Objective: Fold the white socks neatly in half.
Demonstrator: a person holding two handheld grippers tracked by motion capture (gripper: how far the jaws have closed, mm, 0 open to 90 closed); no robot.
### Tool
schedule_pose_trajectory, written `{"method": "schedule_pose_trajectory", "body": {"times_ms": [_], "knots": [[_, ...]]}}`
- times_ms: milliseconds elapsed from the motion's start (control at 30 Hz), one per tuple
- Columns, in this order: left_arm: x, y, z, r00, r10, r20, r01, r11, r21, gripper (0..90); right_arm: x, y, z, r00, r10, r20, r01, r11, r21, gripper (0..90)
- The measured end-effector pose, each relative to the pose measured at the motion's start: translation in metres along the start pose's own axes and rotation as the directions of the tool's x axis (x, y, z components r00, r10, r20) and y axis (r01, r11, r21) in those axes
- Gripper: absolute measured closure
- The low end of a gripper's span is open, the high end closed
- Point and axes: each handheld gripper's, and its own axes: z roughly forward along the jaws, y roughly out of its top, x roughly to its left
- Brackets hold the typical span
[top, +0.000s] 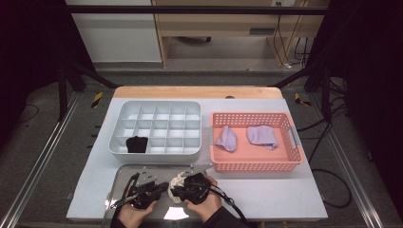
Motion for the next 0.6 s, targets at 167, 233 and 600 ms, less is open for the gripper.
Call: {"method": "schedule_pose_trajectory", "body": {"times_ms": [167, 233, 600], "knots": [[0.002, 0.001, -0.003, 1.0, -0.007, -0.005, 0.007, 0.9999, -0.015, 89.4, 0.001, 0.001, -0.005, 0.9992, -0.013, -0.039, 0.012, 0.999, -0.03, 69.6], [0.003, 0.0, -0.004, 0.9999, -0.012, -0.005, 0.012, 0.9997, -0.019, 89.4, 0.003, 0.001, -0.01, 0.9984, -0.017, -0.054, 0.014, 0.999, -0.048, 66.8], [0.0, -0.001, 0.0, 1.0, 0.003, 0.005, -0.003, 0.9999, -0.011, 89.4, -0.01, -0.003, -0.035, 0.9996, -0.026, 0.012, 0.027, 0.997, -0.076, 87.9]]}}
